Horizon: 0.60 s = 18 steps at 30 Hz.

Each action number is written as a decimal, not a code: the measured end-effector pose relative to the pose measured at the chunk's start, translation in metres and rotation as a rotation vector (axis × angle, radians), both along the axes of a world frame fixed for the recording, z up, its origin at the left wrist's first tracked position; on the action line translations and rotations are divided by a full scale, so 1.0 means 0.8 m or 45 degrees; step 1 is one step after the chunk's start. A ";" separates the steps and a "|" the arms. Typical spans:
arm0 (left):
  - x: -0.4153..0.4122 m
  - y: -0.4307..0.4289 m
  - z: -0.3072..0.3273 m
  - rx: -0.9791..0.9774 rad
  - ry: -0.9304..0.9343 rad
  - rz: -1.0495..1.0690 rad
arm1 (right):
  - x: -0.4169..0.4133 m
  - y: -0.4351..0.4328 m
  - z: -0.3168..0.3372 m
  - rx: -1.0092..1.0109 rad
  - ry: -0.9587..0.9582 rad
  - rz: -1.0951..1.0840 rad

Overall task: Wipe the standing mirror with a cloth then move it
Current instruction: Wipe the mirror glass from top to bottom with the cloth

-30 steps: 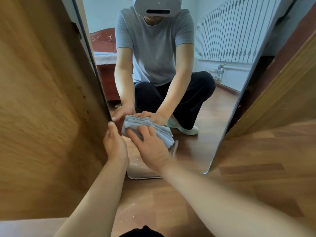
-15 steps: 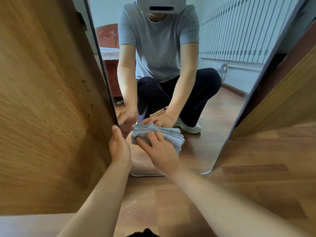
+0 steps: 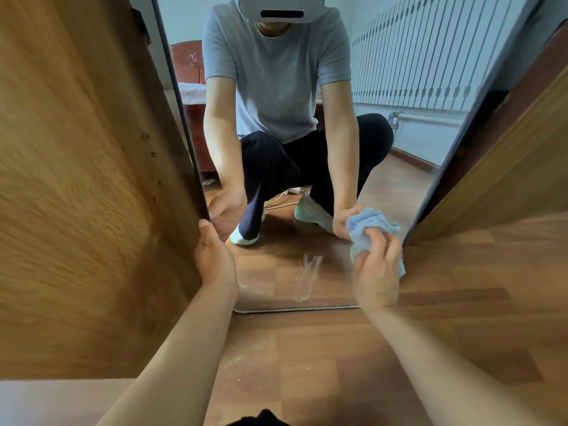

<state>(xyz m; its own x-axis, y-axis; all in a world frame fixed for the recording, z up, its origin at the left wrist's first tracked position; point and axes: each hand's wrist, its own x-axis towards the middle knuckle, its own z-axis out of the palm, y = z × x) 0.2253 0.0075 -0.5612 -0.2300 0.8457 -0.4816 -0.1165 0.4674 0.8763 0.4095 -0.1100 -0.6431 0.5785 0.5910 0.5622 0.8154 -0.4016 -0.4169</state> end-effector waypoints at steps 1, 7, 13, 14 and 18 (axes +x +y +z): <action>0.000 0.000 0.000 -0.001 0.000 -0.001 | 0.006 -0.004 -0.002 0.015 0.100 -0.081; 0.003 -0.003 -0.004 0.013 -0.017 -0.002 | -0.001 -0.006 -0.004 0.027 0.479 -0.316; 0.003 -0.003 -0.007 -0.005 -0.017 0.006 | -0.076 0.037 -0.004 0.056 0.231 -0.079; 0.002 -0.003 -0.008 -0.002 -0.012 0.002 | -0.087 0.044 -0.006 0.069 0.160 -0.047; 0.003 -0.004 -0.013 0.016 -0.001 -0.010 | -0.123 0.067 -0.011 0.097 0.004 0.198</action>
<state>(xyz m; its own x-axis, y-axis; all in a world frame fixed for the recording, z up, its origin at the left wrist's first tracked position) 0.2275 0.0045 -0.5719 -0.2226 0.8535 -0.4711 -0.1136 0.4572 0.8821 0.3109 -0.0565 -0.6517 0.4855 0.6292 0.6070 0.8637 -0.2378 -0.4443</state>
